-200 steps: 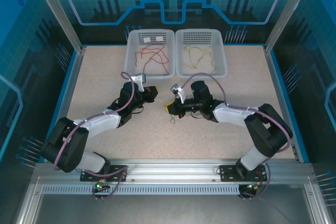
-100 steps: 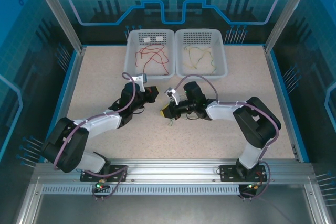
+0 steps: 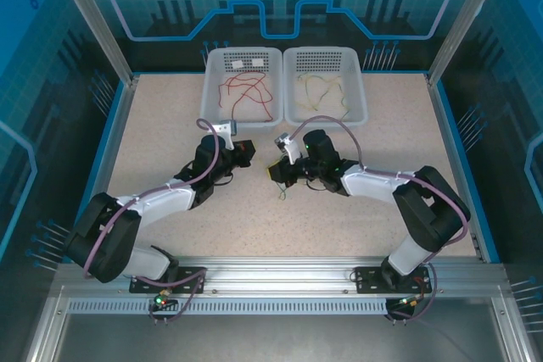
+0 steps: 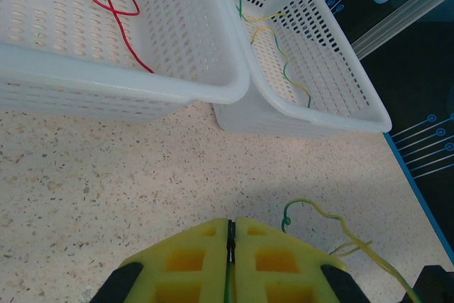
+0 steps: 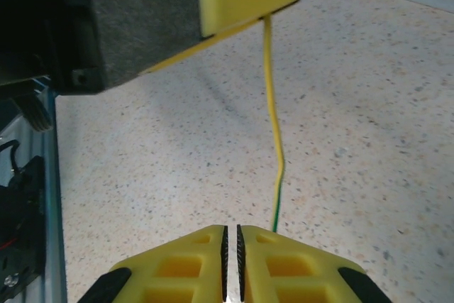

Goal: Untangle the cables

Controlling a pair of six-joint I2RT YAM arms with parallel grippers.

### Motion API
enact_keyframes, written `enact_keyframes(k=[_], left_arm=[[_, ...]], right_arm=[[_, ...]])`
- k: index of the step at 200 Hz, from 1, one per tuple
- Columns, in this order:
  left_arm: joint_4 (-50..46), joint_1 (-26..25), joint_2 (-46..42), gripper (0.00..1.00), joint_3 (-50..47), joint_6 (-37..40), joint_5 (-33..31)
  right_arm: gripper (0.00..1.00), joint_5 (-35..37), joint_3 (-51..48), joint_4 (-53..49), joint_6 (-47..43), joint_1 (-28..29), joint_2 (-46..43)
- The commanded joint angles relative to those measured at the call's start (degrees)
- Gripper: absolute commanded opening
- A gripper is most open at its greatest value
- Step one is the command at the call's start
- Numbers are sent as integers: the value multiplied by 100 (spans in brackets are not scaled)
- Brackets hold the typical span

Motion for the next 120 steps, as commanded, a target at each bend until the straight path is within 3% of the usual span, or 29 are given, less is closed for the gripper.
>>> enact_keyframes(k=[1, 48, 90, 120], left_arm=[[2, -55, -139, 0, -48, 127, -35], [60, -77, -41, 0, 39, 83, 69], [91, -116, -54, 0, 21, 62, 33], [98, -116, -78, 0, 13, 78, -2]], right_arm=[[16, 338, -120, -118, -89, -46, -136], [21, -115, 305, -262, -221, 130, 442], [23, -5, 560, -353, -170, 220, 873], [35, -165, 580, -332, -239, 220, 919]])
